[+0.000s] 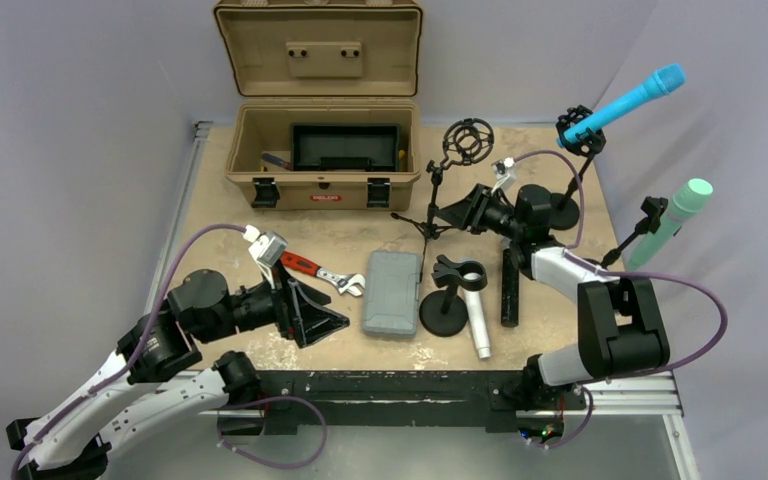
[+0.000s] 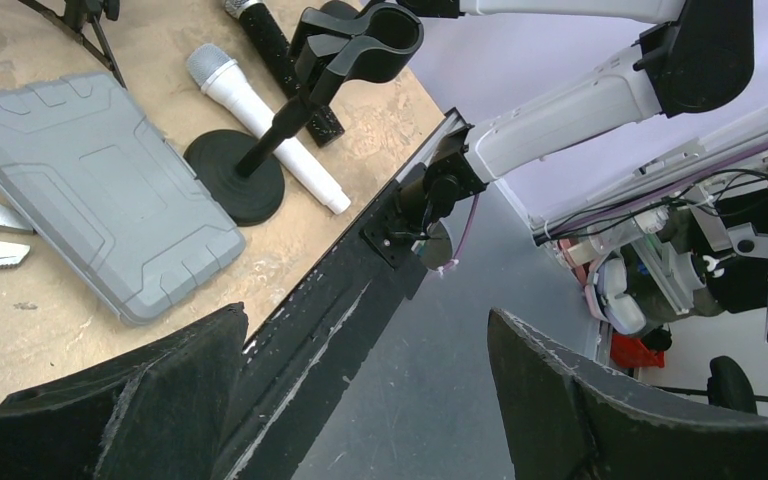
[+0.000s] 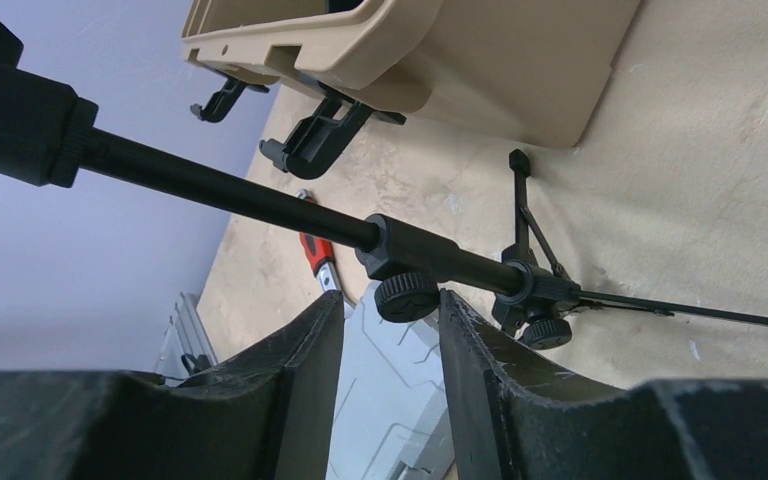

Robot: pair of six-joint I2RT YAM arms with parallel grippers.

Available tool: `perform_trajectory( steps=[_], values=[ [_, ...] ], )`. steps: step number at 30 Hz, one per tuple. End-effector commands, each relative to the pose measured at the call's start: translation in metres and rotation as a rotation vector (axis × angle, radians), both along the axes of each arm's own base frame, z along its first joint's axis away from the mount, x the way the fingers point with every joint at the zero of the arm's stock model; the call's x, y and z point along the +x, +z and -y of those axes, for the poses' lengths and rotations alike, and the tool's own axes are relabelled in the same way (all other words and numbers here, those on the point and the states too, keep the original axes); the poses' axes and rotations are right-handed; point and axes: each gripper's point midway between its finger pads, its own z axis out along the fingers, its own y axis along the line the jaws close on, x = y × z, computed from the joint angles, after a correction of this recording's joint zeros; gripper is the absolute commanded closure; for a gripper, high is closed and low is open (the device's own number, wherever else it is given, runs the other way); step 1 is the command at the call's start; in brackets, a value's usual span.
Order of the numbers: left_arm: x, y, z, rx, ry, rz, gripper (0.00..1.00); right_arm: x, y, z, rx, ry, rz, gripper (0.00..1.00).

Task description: Remove the microphone from the stand

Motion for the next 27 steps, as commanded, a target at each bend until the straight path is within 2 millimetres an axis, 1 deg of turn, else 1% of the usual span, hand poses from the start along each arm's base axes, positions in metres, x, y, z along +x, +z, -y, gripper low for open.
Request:
perform_trajectory(
  steps=[1,4,6,8,11,15,22,25,27],
  values=[
    [0.0,0.009,-0.003,-0.017,0.003,0.029,0.12,0.004,0.02,-0.004,0.026,0.032,0.076,0.63],
    [0.0,0.009,-0.002,-0.016,0.003,0.03,0.13,0.006,0.018,-0.002,0.012,0.027,0.077,0.7],
    [0.0,0.01,-0.002,-0.015,0.002,0.031,0.12,0.006,0.015,-0.002,0.002,0.021,0.073,0.73],
    [0.0,0.009,-0.002,-0.014,0.003,0.031,0.12,0.006,0.013,0.0,-0.013,0.015,0.075,0.72],
    [0.0,0.008,-0.002,-0.009,0.001,0.029,0.12,0.006,0.009,0.003,-0.041,0.004,0.08,0.66],
    [0.001,0.008,0.0,-0.007,-0.004,0.026,0.13,0.01,0.006,0.004,-0.059,0.001,0.079,0.65],
    [0.001,0.01,0.001,-0.009,-0.004,0.025,0.13,0.016,0.01,0.005,-0.087,-0.01,0.109,0.76],
    [0.001,0.008,0.001,-0.006,0.0,0.021,0.12,0.017,0.009,0.006,-0.109,-0.01,0.124,0.77],
    [0.001,0.008,0.002,-0.004,-0.004,0.017,0.12,0.018,0.008,0.006,-0.126,-0.009,0.128,0.76]
  ],
)
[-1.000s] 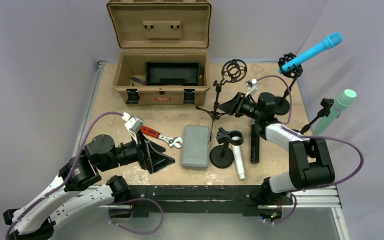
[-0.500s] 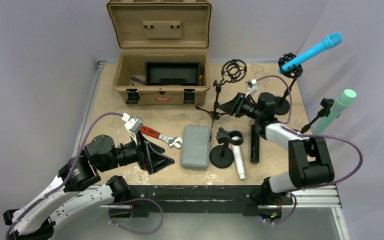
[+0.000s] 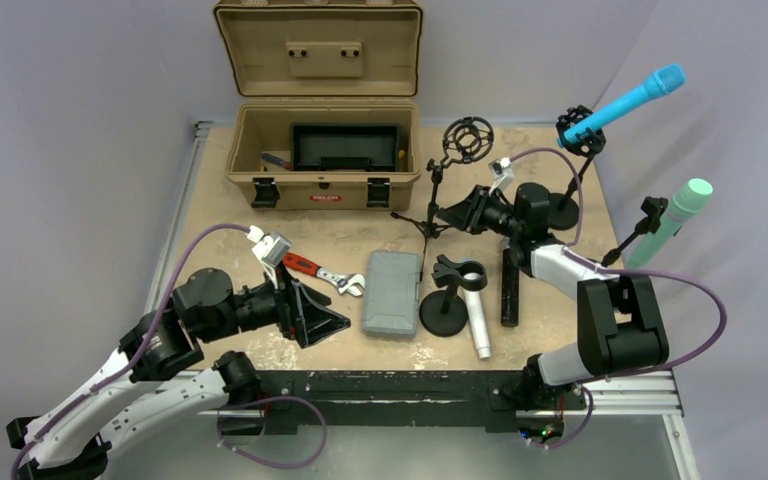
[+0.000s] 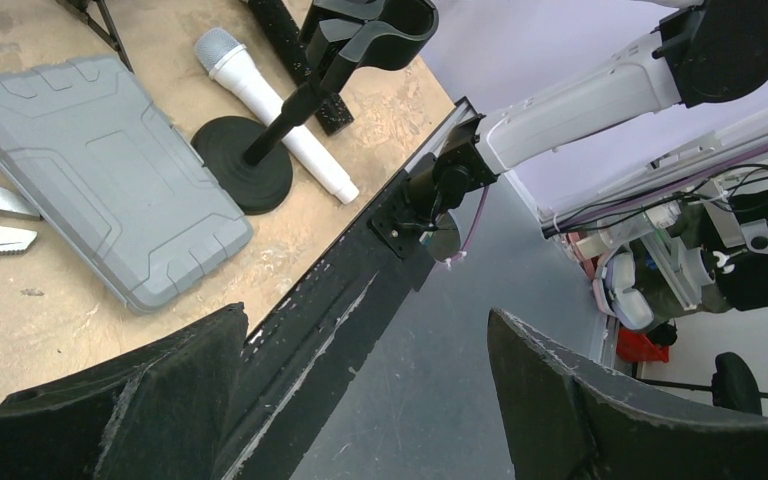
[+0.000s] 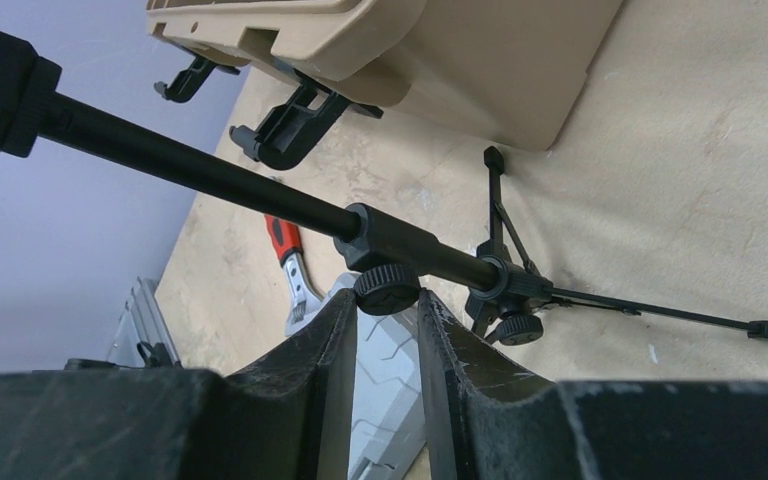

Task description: Remove the microphone from the stand

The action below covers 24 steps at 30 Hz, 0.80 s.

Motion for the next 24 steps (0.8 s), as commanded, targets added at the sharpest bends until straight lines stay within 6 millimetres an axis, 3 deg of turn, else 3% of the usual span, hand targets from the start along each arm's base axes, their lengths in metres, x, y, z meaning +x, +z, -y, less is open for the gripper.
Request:
perform_trajectory(
  steps=[1,7,16,20,24],
  values=[
    [0.001,0.015,0.002,-0.034,-0.004,0.03,0.12,0.014,0.014,0.002,-0.058,-0.019,0.09,0.74],
    [0.001,0.017,0.005,-0.037,-0.01,0.026,0.12,0.016,0.007,0.003,-0.087,-0.023,0.092,0.71],
    [0.003,0.015,0.006,-0.032,-0.006,0.016,0.13,0.017,0.0,0.003,-0.293,-0.111,0.151,0.92],
    [0.003,0.015,0.009,-0.036,-0.012,0.013,0.13,0.008,-0.003,0.0,-0.432,-0.199,0.203,0.98],
    [0.002,0.015,0.009,-0.043,-0.018,0.007,0.13,0.002,-0.005,0.01,-0.516,-0.284,0.241,1.0]
  ],
)
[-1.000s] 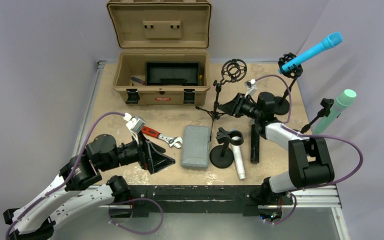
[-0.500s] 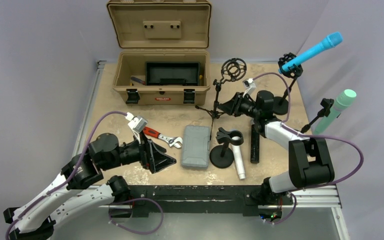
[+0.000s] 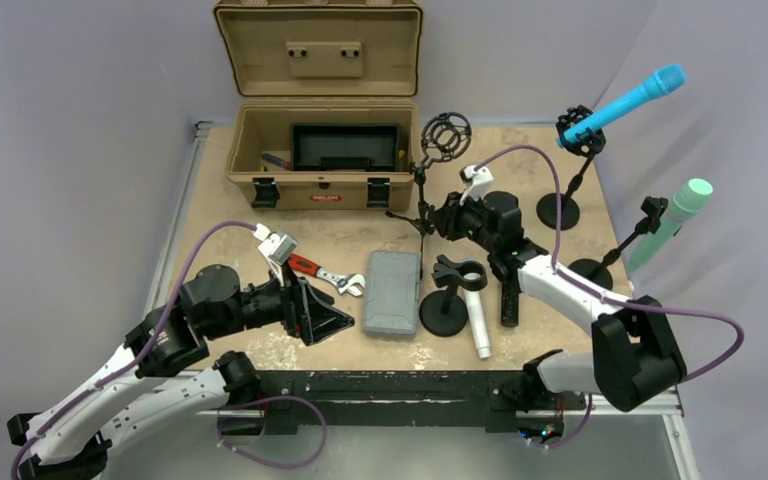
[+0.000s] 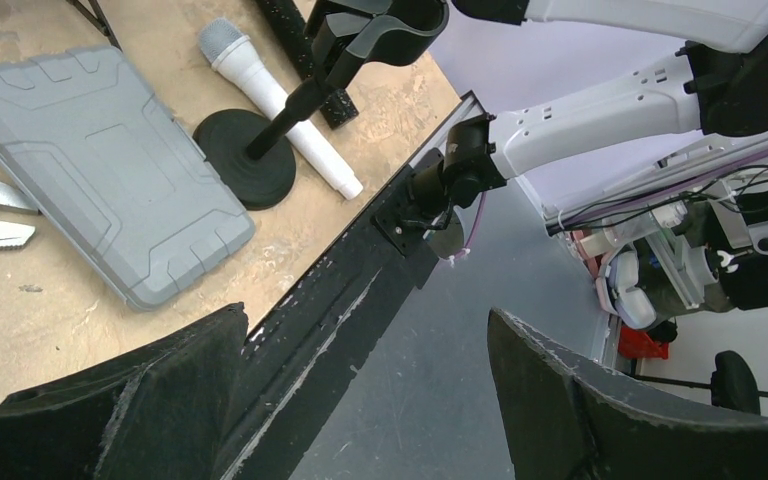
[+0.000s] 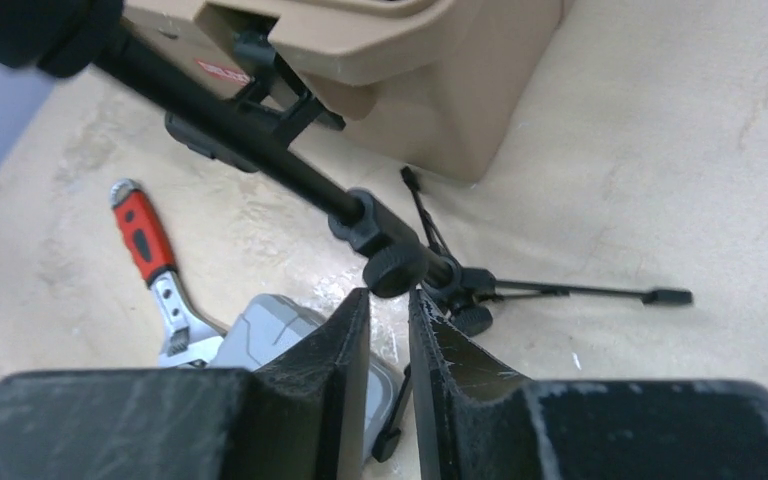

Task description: Remove the microphone from the stand

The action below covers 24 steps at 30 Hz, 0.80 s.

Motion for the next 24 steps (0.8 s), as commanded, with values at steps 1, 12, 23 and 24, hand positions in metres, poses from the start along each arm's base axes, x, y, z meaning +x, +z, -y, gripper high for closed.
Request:
perform_trajectory(
  steps=[1,12,23,24],
  values=[
    [-0.002,0.02,0.004,-0.061,-0.017,0.025,0.13,0.003,-0.012,0.032,-0.178,-0.176,0.059,1.0],
    [-0.004,0.018,0.004,-0.071,-0.018,0.012,0.13,-0.005,-0.018,0.035,-0.213,-0.183,0.06,1.0],
    [-0.005,0.02,0.006,-0.075,-0.034,0.016,0.12,-0.001,0.025,0.005,0.248,0.112,-0.098,0.49],
    [-0.005,0.02,0.006,-0.076,-0.034,0.017,0.12,0.001,0.024,0.004,0.262,0.136,-0.111,0.48]
  ],
)
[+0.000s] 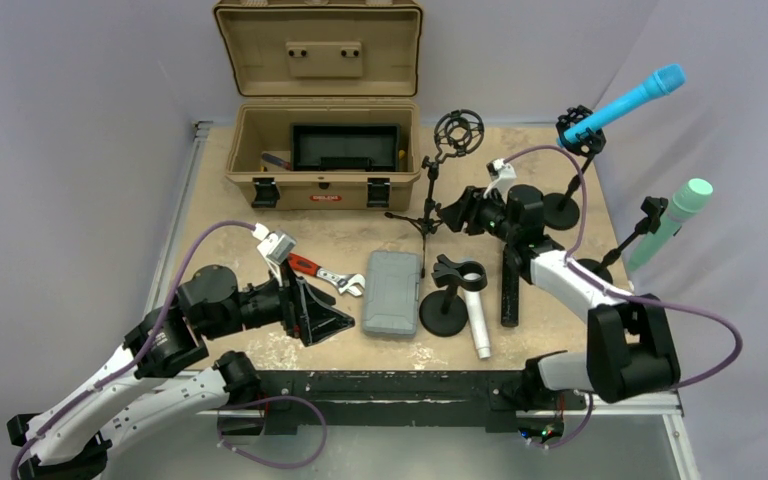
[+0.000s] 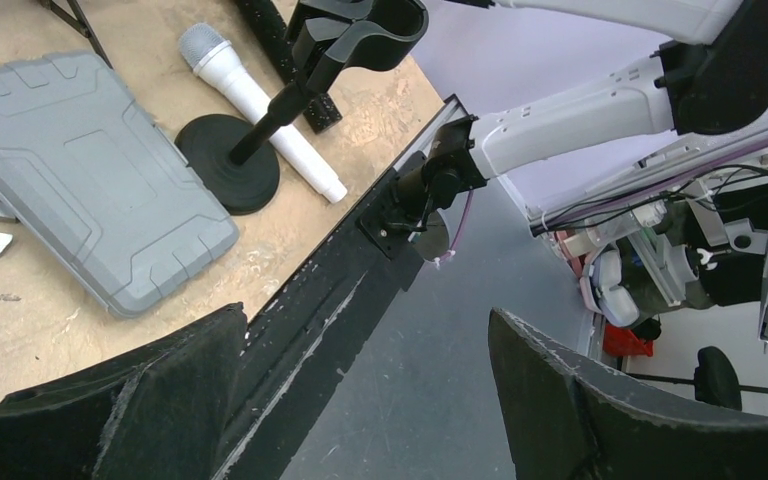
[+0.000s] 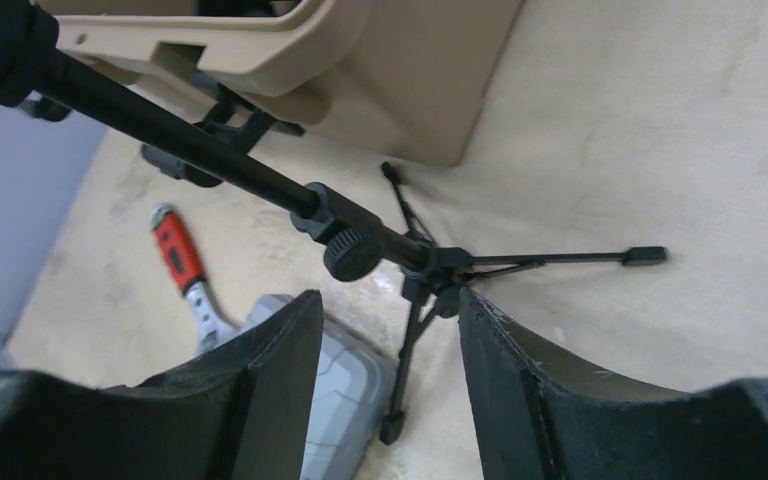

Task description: Remove the microphone from the stand

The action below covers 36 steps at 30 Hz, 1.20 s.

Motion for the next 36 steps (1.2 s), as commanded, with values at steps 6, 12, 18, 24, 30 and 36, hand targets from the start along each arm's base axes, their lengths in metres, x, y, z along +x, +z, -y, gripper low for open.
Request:
perform_trajectory(
  steps=[6,12,18,24,30,36],
  values=[
    [-0.003,0.015,-0.001,-0.035,-0.015,0.038,0.11,0.006,0.023,-0.031,0.272,0.263,-0.044,0.48],
    [-0.002,0.016,-0.004,-0.029,-0.005,0.05,0.11,0.011,0.024,-0.031,0.329,0.309,-0.023,0.57],
    [0.0,0.013,-0.002,-0.016,-0.004,0.049,0.12,0.015,0.032,-0.032,0.333,0.31,0.007,0.59],
    [0.0,0.012,-0.002,-0.014,-0.004,0.05,0.12,0.021,0.027,-0.032,0.315,0.309,-0.002,0.66],
    [0.0,0.012,-0.003,-0.013,-0.003,0.051,0.12,0.027,0.019,-0.028,0.278,0.276,-0.006,0.88],
    [0.0,0.011,-0.003,-0.012,-0.003,0.049,0.11,0.027,-0.003,-0.014,0.157,0.206,-0.03,1.0]
  ],
)
